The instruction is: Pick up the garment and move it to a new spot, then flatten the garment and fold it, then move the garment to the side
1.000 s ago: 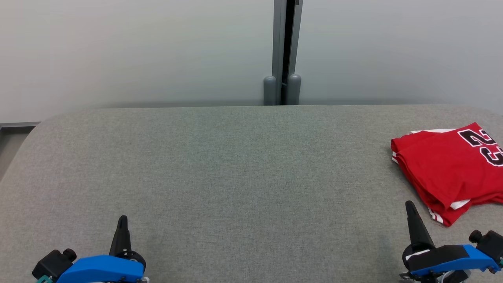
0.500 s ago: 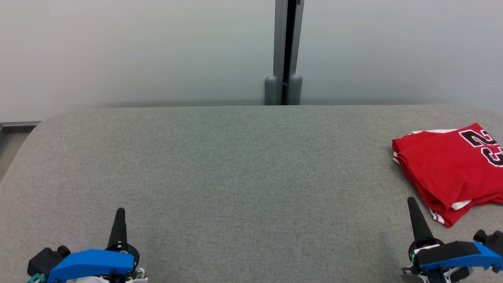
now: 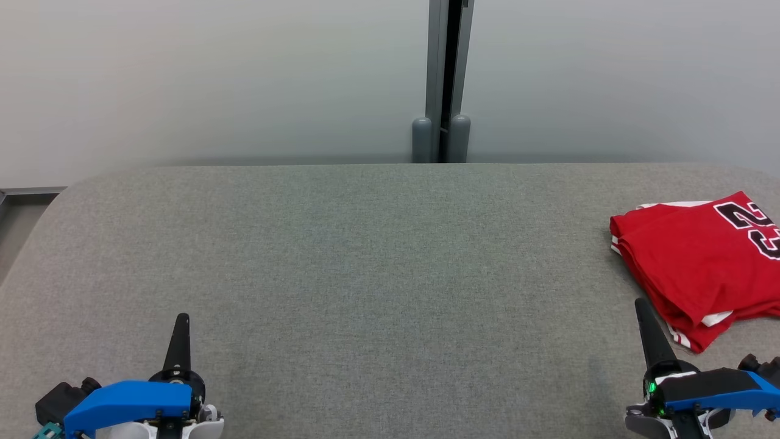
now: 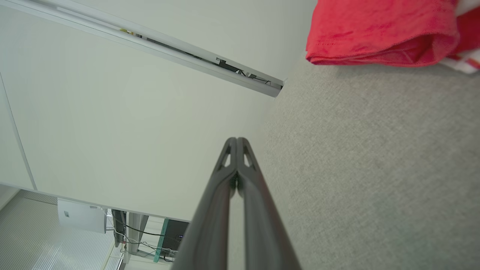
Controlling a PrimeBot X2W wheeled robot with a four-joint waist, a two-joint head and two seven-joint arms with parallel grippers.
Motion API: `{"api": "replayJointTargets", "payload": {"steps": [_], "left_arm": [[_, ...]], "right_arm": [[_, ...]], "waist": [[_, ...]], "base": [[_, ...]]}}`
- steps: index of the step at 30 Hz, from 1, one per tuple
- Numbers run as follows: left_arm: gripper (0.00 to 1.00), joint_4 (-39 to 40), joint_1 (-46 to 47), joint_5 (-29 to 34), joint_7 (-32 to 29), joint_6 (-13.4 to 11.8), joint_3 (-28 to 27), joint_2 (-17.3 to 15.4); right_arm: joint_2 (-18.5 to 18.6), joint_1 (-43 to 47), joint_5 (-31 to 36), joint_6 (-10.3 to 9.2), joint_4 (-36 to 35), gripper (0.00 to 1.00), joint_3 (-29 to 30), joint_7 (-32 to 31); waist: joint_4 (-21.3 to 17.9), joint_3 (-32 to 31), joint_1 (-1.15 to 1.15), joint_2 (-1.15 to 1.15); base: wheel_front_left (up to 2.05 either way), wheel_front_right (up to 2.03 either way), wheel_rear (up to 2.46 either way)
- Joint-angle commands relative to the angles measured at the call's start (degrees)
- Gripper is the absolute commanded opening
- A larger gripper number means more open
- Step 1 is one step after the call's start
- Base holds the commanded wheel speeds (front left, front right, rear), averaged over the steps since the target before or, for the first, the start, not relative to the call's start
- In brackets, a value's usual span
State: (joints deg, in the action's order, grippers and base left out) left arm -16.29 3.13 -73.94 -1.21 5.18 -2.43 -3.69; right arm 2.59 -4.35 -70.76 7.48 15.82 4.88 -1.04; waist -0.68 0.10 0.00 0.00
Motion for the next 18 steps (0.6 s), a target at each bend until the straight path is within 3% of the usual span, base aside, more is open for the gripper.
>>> {"api": "replayJointTargets", "payload": {"steps": [1,18], "left_arm": [[0.0,0.7,1.4,-1.3,-0.3,0.5,-0.4,-0.1],[0.0,1.4,2.3,-8.1,-2.4,1.3,-2.0,0.3]], "right_arm": [[0.3,-1.1,-1.5,0.02,-0.7,0.0,0.2,-0.6],[0.4,-1.5,-9.5,0.02,-1.2,0.0,0.8,-2.5]], "waist": [[0.0,0.0,0.0,0.0],[0.3,0.0,0.0,0.0]], "base": [[0.0,0.0,0.0],[0.0,0.0,0.0]]}}
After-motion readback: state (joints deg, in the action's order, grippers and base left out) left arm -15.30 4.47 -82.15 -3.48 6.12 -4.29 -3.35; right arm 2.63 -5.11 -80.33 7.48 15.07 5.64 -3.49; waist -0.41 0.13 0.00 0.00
